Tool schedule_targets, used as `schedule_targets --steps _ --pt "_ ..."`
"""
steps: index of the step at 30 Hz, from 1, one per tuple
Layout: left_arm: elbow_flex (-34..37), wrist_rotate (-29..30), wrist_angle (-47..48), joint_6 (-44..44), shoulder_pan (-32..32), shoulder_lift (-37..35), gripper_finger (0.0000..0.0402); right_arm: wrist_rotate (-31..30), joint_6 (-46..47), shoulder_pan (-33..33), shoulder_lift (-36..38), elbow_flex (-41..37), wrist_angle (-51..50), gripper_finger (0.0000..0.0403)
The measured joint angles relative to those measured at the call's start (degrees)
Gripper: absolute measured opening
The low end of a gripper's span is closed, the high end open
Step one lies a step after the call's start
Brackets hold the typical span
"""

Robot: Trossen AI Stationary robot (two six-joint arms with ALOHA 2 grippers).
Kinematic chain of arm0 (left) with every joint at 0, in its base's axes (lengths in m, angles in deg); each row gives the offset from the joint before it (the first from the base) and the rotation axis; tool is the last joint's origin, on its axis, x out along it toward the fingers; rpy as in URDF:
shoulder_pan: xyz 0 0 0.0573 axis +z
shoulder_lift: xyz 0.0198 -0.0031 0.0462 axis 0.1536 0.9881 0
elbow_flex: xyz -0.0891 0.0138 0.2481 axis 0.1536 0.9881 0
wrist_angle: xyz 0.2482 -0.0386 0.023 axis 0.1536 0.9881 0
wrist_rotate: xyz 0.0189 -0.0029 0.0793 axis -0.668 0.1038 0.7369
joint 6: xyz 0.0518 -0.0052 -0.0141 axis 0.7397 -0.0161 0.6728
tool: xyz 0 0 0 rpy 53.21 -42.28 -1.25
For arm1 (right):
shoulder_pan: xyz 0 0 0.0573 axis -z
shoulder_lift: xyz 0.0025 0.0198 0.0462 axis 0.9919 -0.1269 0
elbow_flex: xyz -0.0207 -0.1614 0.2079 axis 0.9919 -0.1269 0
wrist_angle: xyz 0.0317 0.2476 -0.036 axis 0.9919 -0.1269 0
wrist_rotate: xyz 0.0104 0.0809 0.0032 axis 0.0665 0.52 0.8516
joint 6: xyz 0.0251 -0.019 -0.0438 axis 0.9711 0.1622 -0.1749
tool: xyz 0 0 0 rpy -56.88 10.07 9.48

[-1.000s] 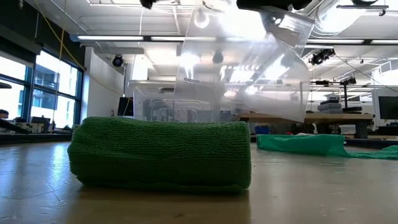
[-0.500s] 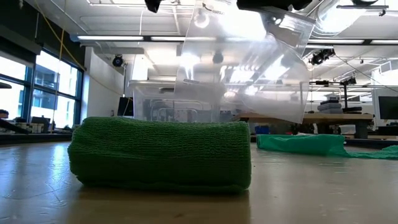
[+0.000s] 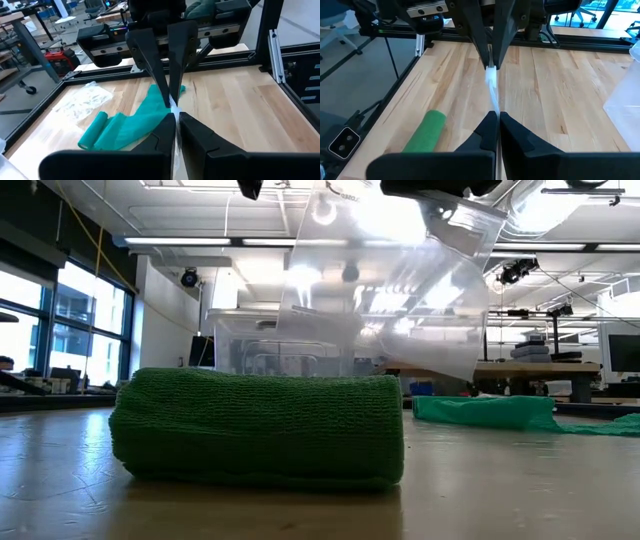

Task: Roll bandage
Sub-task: Open the middle left zip bag

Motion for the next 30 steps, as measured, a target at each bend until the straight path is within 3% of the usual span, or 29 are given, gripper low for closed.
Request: schedule_targets --steps 7,17,30 --pt "0.0 -0.5 1.2 -0.8 0.0 0.1 0.003 0.0 0.4 0.0 0.0 0.0 0.0 0.0" --pt "0.0 -0.7 -0.1 -0.2 0.7 0.1 0.0003 -0.6 0.9 0.0 0.0 0.0 0.4 0.0" --pt "0.0 -0.8 1.1 -2.0 1.1 0.1 0.0021 -3.8 2.4 0.0 0.0 0.0 1.5 0.0"
